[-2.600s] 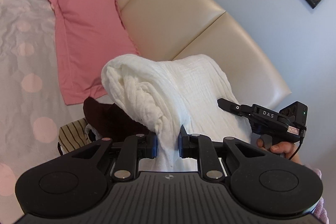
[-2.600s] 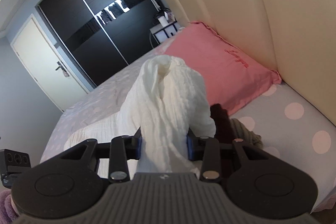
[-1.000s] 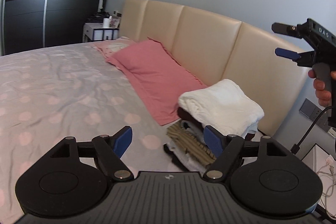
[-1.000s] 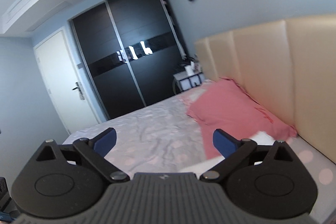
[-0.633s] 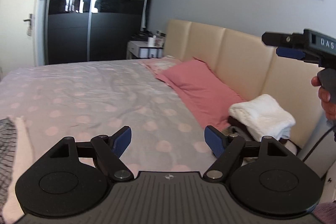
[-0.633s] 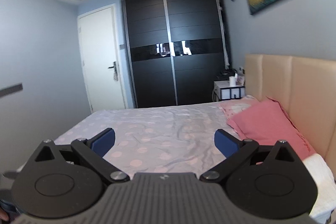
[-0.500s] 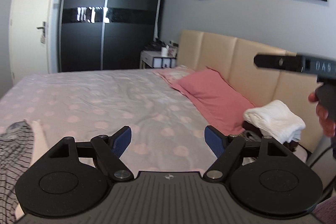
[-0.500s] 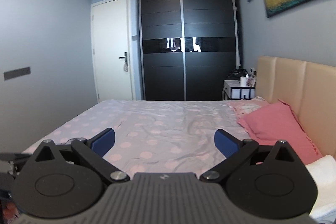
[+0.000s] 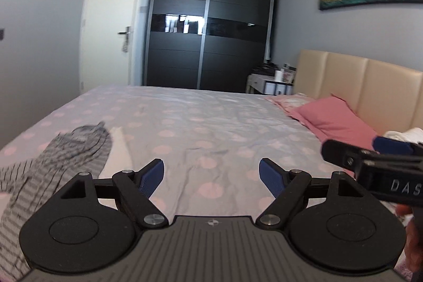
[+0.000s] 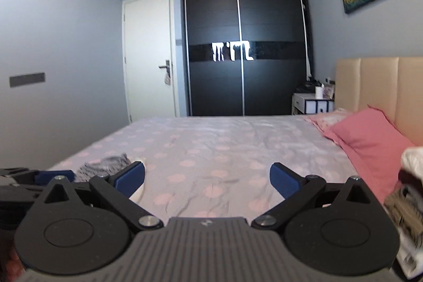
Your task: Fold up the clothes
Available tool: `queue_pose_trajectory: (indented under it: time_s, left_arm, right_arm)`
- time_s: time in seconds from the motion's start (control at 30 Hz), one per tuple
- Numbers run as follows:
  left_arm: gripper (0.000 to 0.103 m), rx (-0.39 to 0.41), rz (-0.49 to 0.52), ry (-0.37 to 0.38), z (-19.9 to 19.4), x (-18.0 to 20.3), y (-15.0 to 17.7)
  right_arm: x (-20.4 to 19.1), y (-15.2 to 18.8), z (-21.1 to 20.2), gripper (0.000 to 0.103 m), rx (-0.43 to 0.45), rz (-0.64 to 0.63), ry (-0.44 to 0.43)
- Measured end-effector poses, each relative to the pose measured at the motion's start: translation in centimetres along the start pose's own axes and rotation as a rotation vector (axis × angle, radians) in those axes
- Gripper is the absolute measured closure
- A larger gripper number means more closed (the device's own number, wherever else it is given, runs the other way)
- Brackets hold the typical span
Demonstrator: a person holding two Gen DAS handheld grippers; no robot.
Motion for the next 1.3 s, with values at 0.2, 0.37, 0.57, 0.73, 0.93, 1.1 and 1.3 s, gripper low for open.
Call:
queue_pose_trajectory:
  time_s: [0.2,0.37,0.57,0.73,0.93,1.1,1.3]
  left_arm:
    - [0.024,0.016,-0.065,-0.089,1.7,-3.5,4.0]
    - [0.024,-0.075,-0.054,-0.129,3.7,-4.2,6.5]
    - [0.024,-0.155,-0.023,-0.119,5.6,-3.9,8.0]
    - [0.024,-0.211,0.004,-0.137,6.5,-4.3,9.0]
    - [0.024,-0.234,0.005,-0.117,6.7,-4.1,8.8]
    - [0.024,-0.259,0.029,-0.121,6.6,-3.8,8.8]
    - [0.024,-0.280,0.050,-0.113,6.6,-3.6,8.8]
  right_arm:
    - [-1.7,6.3,2.1,0.001,0.006,0.017,0.072]
    - [-2.6,9.5,4.6,0.001,-0.065,0.027,0.081]
    - [-2.3,12.3,6.6,0.001,-0.133,0.018,0.151]
    - [-1.1,13.1,7.8,0.001,-0.195,0.058,0.156]
    - [-0.6,13.3,8.2,0.001,-0.216,0.073,0.143]
    - [-0.4,13.2,7.9,0.001,-0.212,0.068,0.146]
    - [-0.8,13.5,7.9,0.001,-0.226,0.054,0.136]
Point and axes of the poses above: each gripper's, at about its wrist camera, not at the fingertips, and z roughly the way its jaws point, x to its right, y to its underside, the point moved 3 cm from there along z, roughly the way its jaws point, and after that the axes turned 7 degrees about -x, right-handed, at the moved point
